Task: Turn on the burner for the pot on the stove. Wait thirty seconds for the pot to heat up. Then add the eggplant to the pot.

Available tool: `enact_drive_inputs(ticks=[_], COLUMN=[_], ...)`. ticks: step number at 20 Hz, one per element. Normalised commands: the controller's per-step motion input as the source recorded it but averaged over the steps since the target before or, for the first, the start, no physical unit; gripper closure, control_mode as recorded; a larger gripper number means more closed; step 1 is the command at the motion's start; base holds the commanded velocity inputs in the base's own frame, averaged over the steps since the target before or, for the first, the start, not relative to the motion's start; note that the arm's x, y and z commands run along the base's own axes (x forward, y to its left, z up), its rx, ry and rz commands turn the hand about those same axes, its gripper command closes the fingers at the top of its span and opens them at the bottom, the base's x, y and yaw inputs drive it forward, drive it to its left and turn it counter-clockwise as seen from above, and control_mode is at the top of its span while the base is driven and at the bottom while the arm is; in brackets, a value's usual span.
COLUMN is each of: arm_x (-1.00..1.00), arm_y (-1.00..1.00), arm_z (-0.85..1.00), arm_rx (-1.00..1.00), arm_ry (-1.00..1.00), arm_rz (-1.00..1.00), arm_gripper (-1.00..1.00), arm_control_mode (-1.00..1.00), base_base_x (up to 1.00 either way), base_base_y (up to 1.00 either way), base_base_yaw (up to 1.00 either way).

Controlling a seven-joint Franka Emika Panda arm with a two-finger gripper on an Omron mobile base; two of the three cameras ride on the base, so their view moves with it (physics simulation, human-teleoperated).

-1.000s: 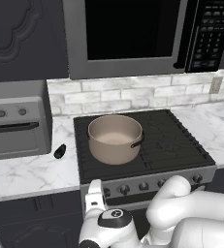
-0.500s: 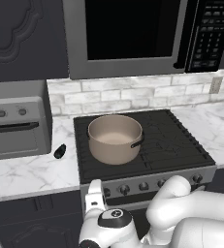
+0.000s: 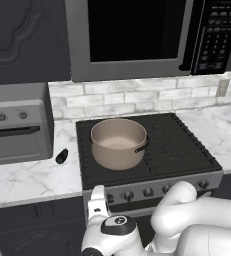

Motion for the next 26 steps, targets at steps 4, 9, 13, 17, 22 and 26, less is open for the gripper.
enact_drive_inputs(ticks=[4, 9, 13, 17, 22, 26], arm_x=[0.00, 0.00, 0.00, 0.00, 0.00, 0.00], arm_y=[0.00, 0.00, 0.00, 0.00, 0.00, 0.00], arm_z=[0.00, 0.00, 0.00, 0.00, 0.00, 0.00], arm_rx=[0.00, 0.00, 0.00, 0.00, 0.00, 0.00], arm_ry=[0.00, 0.00, 0.00, 0.00, 0.00, 0.00], arm_rz=[0.00, 0.00, 0.00, 0.00, 0.00, 0.00], arm_gripper=[-1.00, -1.00, -1.00, -1.00, -1.00, -1.00], arm_control_mode=[-1.00, -1.00, -1.00, -1.00, -1.00, -1.00], base_base_x=[0.00, 0.00, 0.00, 0.00, 0.00, 0.00], base_base_y=[0.00, 0.00, 0.00, 0.00, 0.00, 0.00], base_base_yaw=[0.00, 0.00, 0.00, 0.00, 0.00, 0.00])
